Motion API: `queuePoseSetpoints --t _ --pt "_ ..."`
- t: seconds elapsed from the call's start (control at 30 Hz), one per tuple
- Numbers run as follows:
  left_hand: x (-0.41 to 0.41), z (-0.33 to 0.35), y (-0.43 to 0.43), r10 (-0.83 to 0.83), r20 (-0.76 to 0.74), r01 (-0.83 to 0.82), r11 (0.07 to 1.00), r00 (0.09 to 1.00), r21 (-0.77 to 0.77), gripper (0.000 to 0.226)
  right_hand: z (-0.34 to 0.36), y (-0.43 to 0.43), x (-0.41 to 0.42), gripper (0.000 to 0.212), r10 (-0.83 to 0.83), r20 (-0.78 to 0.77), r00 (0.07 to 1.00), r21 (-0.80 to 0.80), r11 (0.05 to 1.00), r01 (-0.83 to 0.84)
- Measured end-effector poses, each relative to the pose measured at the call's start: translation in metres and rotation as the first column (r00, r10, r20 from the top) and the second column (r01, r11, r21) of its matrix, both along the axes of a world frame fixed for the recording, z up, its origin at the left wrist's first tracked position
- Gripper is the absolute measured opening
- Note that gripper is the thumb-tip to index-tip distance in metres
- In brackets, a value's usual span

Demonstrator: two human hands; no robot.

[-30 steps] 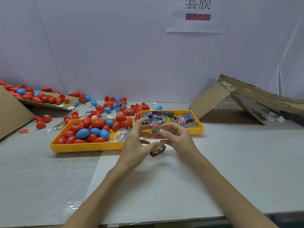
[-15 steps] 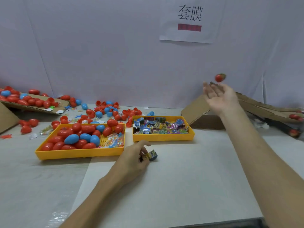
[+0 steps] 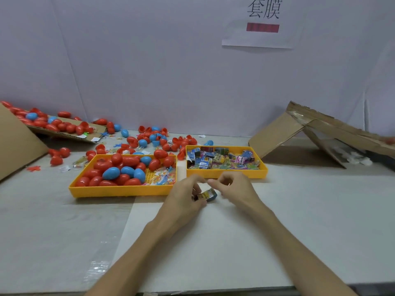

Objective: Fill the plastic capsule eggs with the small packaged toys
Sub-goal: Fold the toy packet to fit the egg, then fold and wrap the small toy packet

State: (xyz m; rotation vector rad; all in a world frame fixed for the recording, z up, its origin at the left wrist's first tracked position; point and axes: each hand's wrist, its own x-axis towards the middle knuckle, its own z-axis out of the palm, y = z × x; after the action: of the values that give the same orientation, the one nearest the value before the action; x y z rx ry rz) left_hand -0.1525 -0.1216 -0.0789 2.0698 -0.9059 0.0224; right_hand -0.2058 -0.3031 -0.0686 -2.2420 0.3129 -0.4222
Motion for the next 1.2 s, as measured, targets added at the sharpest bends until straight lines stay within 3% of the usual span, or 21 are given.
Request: queuePoseSetpoints --t 0.07,0.53,0.77,0.93,1.13,1.2 --pt "0.000 0.000 0.000 -0.002 -0.014 0.001 1.000 1.000 -0.016 0.044 -0.002 0.003 -0.004 0.032 0.034 -0.021 0.999 -0.052 0.998 -0.035" --pt "0.000 -0.001 -0.001 -0.002 -0.015 0.002 1.000 1.000 -0.004 0.043 -0.001 -0.005 -0.003 0.019 0.111 -0.016 0.994 0.043 0.993 -0.110" --pt "-0.001 -0.001 -0.001 0.007 0.005 -0.008 1.000 1.000 0.015 0.040 0.003 -0.022 -0.004 0.016 -0.074 0.119 0.990 0.145 0.988 0.056" --pt "-0.006 0.006 -0.003 0.032 -0.027 -0.035 0.994 0.999 -0.106 0.033 0.010 -0.015 -0.009 0.012 0.107 0.193 0.975 0.362 0.916 -0.172" --pt "-0.006 0.016 -0.002 -0.041 -0.116 0.016 0.978 0.992 -0.210 0.005 0.017 -0.007 -0.014 0.012 0.269 0.240 0.933 0.340 0.877 -0.340" --pt "-0.005 0.017 -0.002 -0.052 -0.158 0.015 0.974 0.986 -0.226 0.010 0.017 -0.005 -0.014 0.011 0.275 0.250 0.929 0.343 0.872 -0.350"
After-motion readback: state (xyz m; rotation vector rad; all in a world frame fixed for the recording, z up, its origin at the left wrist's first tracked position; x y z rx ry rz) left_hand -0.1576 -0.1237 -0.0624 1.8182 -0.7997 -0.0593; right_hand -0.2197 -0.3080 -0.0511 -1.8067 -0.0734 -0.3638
